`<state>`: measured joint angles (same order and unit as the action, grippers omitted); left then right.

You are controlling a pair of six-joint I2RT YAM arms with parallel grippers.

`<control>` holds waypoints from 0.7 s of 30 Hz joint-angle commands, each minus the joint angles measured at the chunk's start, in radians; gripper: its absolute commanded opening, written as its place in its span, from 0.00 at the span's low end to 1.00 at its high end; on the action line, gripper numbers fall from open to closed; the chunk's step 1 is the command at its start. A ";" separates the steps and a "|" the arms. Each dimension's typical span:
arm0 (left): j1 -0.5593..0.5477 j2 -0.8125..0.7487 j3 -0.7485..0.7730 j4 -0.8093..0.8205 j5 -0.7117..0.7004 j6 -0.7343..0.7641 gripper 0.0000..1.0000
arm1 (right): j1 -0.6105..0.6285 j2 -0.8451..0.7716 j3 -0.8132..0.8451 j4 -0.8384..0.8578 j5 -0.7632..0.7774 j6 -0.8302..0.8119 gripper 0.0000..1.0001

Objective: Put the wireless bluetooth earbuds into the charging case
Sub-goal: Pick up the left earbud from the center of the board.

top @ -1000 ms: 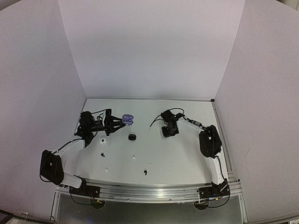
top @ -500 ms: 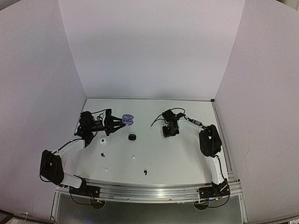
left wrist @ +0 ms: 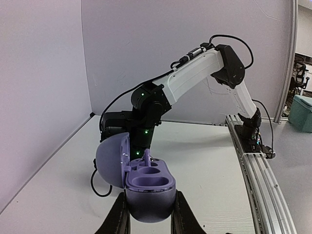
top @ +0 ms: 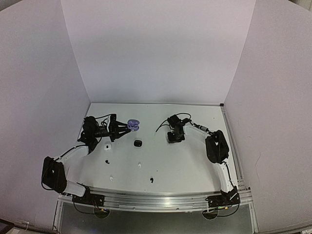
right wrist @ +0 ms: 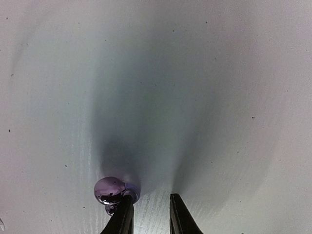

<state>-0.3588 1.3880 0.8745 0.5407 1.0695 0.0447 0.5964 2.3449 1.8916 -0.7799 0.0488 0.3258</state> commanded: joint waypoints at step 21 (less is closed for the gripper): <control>0.005 -0.032 -0.010 0.004 -0.015 0.047 0.00 | 0.031 0.110 0.130 -0.047 0.007 0.211 0.18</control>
<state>-0.3588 1.3869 0.8651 0.5315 1.0689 0.0679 0.5971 2.3901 1.9569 -0.7803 -0.0090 0.5071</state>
